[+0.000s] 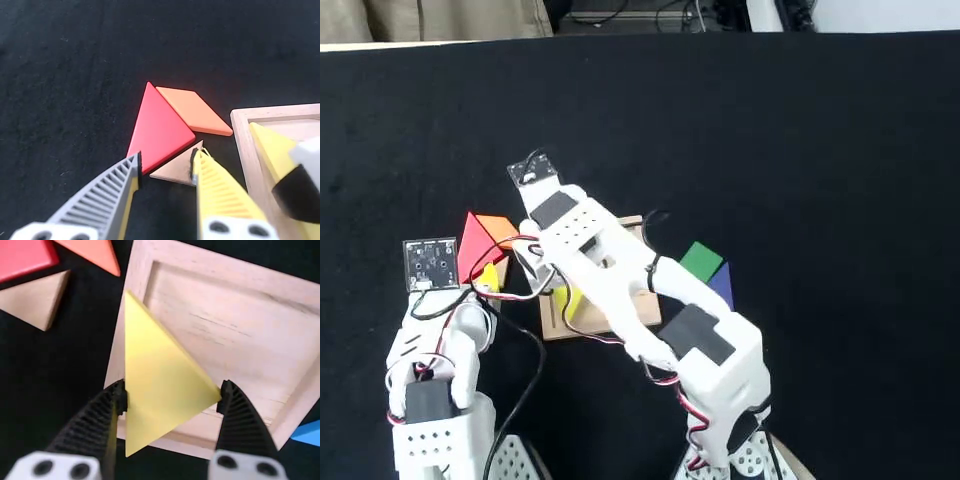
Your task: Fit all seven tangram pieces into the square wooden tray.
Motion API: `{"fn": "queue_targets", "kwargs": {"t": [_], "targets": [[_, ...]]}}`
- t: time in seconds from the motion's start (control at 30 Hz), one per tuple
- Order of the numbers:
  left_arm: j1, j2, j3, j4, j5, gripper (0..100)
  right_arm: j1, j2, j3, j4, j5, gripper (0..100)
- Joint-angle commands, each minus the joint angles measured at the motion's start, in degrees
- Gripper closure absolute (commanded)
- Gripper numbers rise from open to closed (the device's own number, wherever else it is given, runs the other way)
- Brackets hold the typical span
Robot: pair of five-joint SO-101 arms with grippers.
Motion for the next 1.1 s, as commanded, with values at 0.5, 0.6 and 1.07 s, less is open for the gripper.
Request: {"fn": "queue_targets", "kwargs": {"t": [0.5, 0.6, 1.07], "targets": [[0.0, -0.4, 1.1, -1.4, 0.3, 82, 3.4, -4.3, -3.7, 5.3, 11.0, 68.8], [0.0, -0.4, 1.1, -1.4, 0.3, 82, 10.2, -7.8, -8.6, 12.4, 17.1, 93.9], [0.0, -0.4, 1.1, -1.4, 0.3, 82, 7.3, -3.3, 4.5, 8.0, 26.2, 98.8]]}}
